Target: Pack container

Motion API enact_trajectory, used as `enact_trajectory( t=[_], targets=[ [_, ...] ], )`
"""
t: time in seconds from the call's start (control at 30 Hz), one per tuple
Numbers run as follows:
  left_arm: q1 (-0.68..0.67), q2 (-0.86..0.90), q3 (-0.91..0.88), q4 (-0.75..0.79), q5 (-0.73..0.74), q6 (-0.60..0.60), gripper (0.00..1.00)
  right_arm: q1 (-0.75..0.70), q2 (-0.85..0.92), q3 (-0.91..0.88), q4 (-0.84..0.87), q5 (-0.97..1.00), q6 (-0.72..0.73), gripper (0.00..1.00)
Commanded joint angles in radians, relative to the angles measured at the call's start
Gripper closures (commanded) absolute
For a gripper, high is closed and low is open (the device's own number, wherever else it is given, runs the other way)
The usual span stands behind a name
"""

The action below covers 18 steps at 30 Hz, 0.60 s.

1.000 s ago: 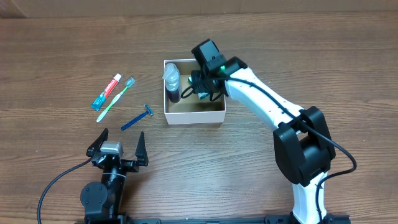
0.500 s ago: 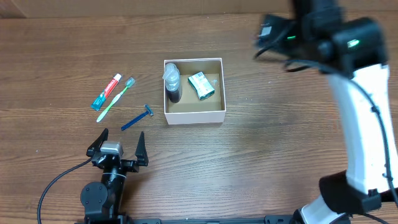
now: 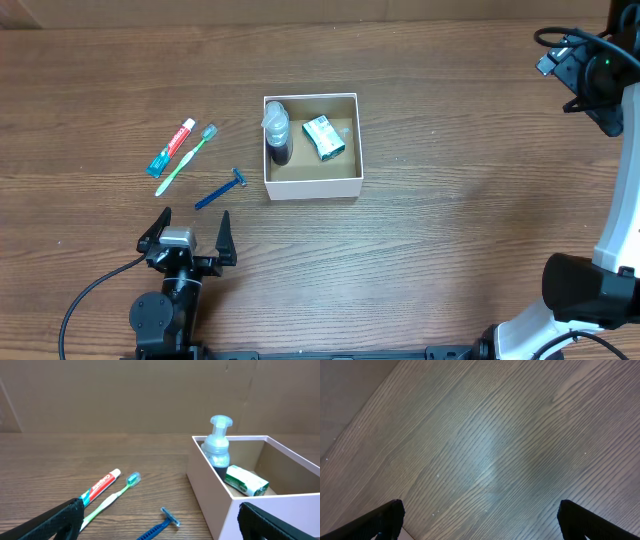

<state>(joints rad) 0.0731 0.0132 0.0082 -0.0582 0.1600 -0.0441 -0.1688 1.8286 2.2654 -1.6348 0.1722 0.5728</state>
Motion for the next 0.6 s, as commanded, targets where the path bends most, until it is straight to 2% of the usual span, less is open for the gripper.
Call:
enact_trajectory(
  t=[0.0,0.03,0.1,0.17,0.23,0.3,0.4,0.57],
  targets=[
    [0.006,-0.009,-0.003,0.01,-0.057,0.023,0.0,-0.003,-0.013,0.005,0.002,0.007,0.007,0.0],
    [0.005,-0.009,-0.003,0.019,-0.064,0.022,0.0,-0.003,-0.013,0.005,0.002,0.007,0.007,0.0],
    [0.005,-0.009,0.017,0.034,0.023,0.023,0.0,-0.003,-0.013,0.005,0.002,0.007,0.007,0.0],
    [0.005,-0.008,0.083,0.024,0.122,0.022,0.0,-0.003,-0.013,0.005,0.002,0.007,0.007,0.0],
    [0.005,0.006,0.196,-0.044,0.124,0.022,0.0,-0.003,-0.013,0.005,0.002,0.007,0.007,0.0],
    [0.006,0.11,0.421,-0.211,0.045,0.023,0.0,-0.003,-0.013,0.005,0.002,0.007,0.008,0.0],
    [0.006,0.291,0.653,-0.391,0.031,0.054,0.0,-0.003,-0.013,0.005,0.002,0.007,0.007,0.0],
    [0.006,0.784,1.198,-0.915,0.004,0.068,0.0,-0.003,-0.013,0.005,0.002,0.007,0.007,0.0]
  ],
)
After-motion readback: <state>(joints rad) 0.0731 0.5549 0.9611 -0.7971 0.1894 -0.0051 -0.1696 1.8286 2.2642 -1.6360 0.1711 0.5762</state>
